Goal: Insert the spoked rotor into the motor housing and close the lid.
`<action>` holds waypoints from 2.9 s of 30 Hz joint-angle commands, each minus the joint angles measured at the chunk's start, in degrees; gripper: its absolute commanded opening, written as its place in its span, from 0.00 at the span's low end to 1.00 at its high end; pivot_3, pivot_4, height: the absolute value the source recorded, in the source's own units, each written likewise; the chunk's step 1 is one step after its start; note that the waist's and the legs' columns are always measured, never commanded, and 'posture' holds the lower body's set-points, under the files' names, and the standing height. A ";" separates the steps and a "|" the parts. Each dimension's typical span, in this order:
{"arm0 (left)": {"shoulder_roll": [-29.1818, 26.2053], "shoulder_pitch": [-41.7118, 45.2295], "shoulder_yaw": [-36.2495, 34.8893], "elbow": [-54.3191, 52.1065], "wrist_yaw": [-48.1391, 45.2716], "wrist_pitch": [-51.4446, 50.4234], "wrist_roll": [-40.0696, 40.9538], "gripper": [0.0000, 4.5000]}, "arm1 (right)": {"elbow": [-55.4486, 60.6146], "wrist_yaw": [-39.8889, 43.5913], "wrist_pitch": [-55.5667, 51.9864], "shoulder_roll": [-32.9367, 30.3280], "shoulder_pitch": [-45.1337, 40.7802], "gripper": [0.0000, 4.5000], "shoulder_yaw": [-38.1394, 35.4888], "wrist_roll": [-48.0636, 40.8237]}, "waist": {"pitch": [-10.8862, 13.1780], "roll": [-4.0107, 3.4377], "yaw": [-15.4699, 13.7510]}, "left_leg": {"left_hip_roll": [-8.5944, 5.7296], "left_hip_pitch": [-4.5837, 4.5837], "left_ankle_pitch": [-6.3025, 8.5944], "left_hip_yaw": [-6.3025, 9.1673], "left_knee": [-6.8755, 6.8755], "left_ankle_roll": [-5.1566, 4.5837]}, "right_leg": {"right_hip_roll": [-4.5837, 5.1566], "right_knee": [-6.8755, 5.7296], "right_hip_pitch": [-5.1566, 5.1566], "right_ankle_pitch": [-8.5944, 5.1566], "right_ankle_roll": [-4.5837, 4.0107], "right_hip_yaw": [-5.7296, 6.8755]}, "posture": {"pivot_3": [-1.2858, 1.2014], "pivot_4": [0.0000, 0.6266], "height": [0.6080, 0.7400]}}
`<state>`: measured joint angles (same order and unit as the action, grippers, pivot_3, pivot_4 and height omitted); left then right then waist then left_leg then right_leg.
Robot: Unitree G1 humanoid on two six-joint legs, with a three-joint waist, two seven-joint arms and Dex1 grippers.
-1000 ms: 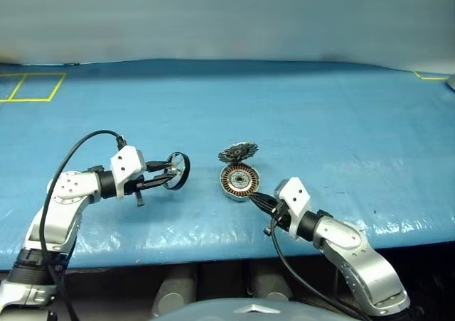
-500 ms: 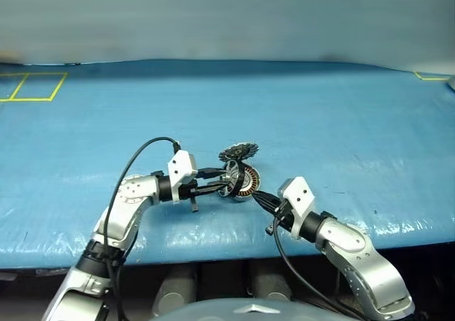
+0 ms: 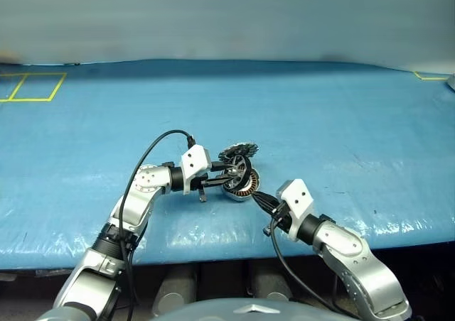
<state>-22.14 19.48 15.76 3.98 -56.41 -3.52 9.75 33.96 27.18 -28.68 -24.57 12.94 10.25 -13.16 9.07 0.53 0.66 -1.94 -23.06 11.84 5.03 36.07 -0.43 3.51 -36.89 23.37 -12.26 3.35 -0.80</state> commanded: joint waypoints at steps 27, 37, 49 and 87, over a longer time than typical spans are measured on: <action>-3.72 3.33 2.83 -8.47 0.74 -4.02 -6.49 0.18 | 1.59 0.10 2.22 -0.20 2.12 0.00 -1.69 -1.55 | 0.00 0.00 0.06 | 0.02 0.02 0.00 0.01 0.01 0.00 | 0.00 0.00 -0.02 0.00 0.00 0.00 | 0.52 0.24 1.00; -3.20 3.91 2.20 -11.75 1.23 -6.20 -5.54 0.18 | 0.98 -0.02 2.39 0.44 1.77 0.00 -0.99 -0.41 | 0.00 0.00 0.00 | 0.02 0.01 0.00 0.01 0.00 0.00 | 0.00 0.00 0.00 0.00 0.00 0.00 | 0.52 0.24 1.00; -4.49 4.39 3.48 -13.47 0.65 -8.21 -5.86 0.18 | 0.39 0.01 2.53 0.46 1.35 0.00 -0.81 0.45 | 0.00 0.00 0.01 | 0.01 -0.01 0.00 0.01 0.00 0.00 | -0.01 0.00 0.01 0.00 0.00 0.00 | 0.52 0.24 1.00; -3.77 -0.32 -2.93 -11.60 1.28 -3.63 1.38 0.62 | 2.79 -0.64 2.86 1.78 0.86 0.00 -3.02 -1.48 | 0.00 -0.01 0.18 | 0.02 0.00 0.00 0.00 0.00 0.00 | 0.00 0.00 0.01 0.01 0.01 -0.02 | 0.52 0.24 1.00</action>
<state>-25.35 20.12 14.18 -5.32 -54.19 -7.81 8.99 34.08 26.31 -27.50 -23.11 14.63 8.49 -13.52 9.07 0.52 0.84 -1.92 -23.06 11.84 5.02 36.07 -0.43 3.51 -36.90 23.38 -12.25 3.36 -0.82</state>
